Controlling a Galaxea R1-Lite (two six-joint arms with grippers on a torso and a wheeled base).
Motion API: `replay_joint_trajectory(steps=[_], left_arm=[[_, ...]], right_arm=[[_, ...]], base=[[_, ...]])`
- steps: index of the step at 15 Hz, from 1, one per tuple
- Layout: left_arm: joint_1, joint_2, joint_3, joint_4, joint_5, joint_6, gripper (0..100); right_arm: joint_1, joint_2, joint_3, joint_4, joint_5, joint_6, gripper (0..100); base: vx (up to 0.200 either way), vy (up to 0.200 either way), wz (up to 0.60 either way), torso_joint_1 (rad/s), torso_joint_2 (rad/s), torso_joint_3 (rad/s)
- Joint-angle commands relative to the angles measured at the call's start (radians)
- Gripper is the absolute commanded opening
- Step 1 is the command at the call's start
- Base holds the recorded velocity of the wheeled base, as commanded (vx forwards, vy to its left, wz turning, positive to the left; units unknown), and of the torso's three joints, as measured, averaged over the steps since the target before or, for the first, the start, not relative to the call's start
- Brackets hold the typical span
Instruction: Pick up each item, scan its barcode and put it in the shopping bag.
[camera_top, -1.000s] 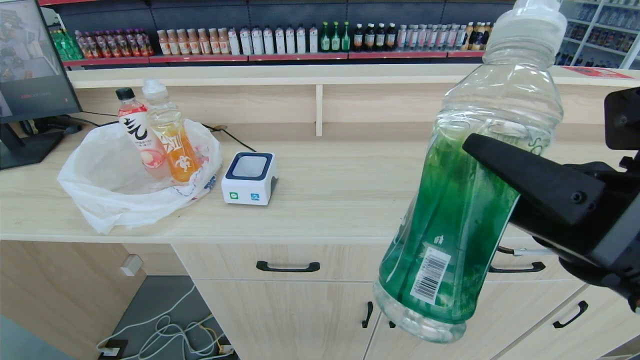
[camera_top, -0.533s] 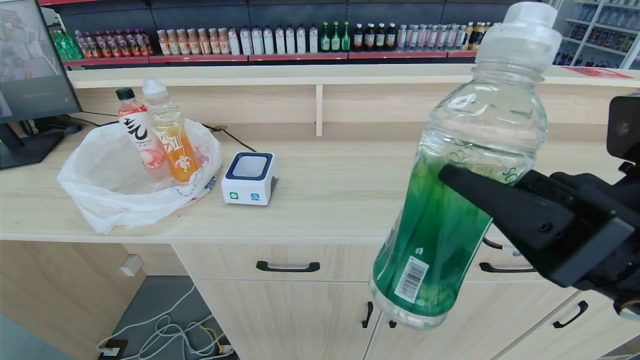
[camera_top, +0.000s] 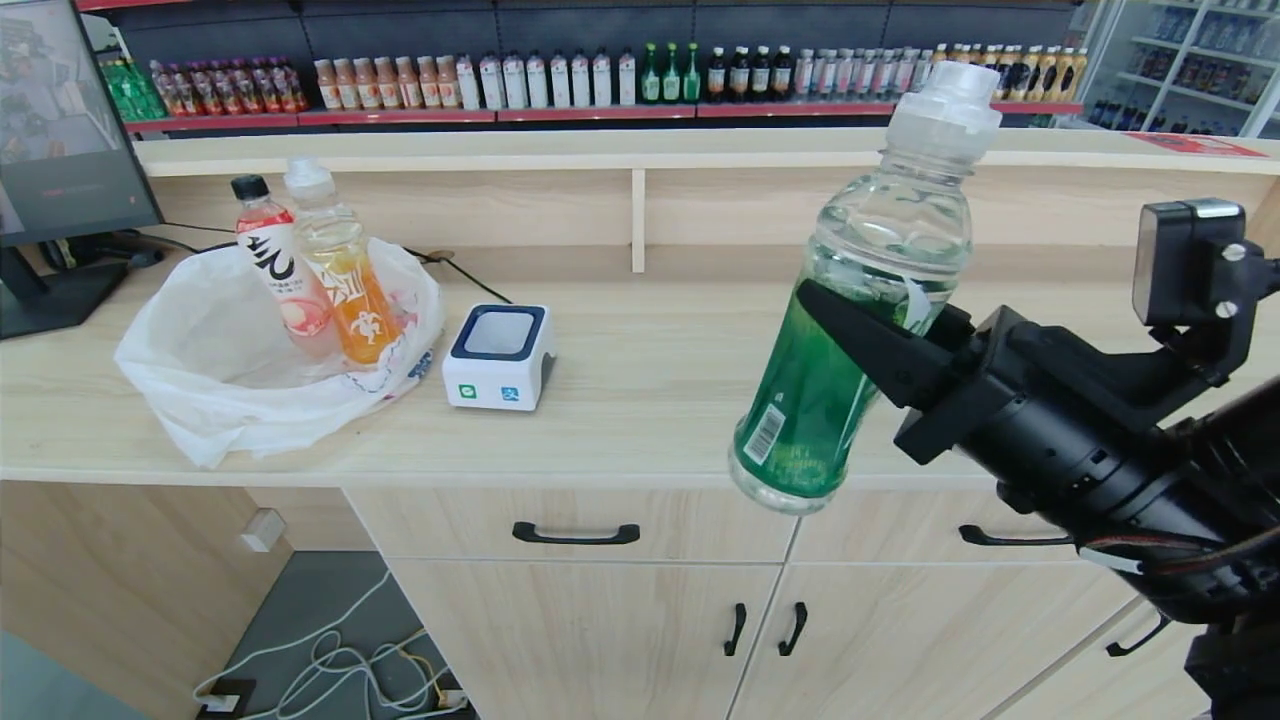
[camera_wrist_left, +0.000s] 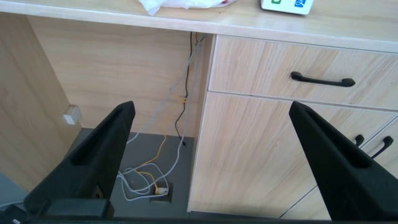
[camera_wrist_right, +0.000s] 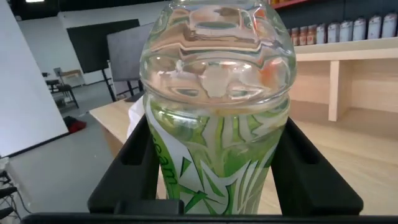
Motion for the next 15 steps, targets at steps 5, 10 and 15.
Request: replay_joint_trajectory(steps=[5,10,15], left_arm=[[0.0,0.0,0.0,0.0,0.0,0.007,100],[0.0,0.0,0.0,0.0,0.0,0.007,100],[0.0,0.0,0.002,0.0,0.0,0.007,100]], right_arm=[[0.0,0.01,-0.009,-0.002,-0.198,-0.112,0],[-0.045,0.025,0.025,-0.002,-0.249,-0.23,0],[-0.077,0.024,0.012,-0.002,-0.269,-0.224,0]], base=[[0.0,0.0,0.0,0.0,0.0,0.0],[0.0,0.0,0.0,0.0,0.0,0.0],[0.0,0.0,0.0,0.0,0.0,0.0]])
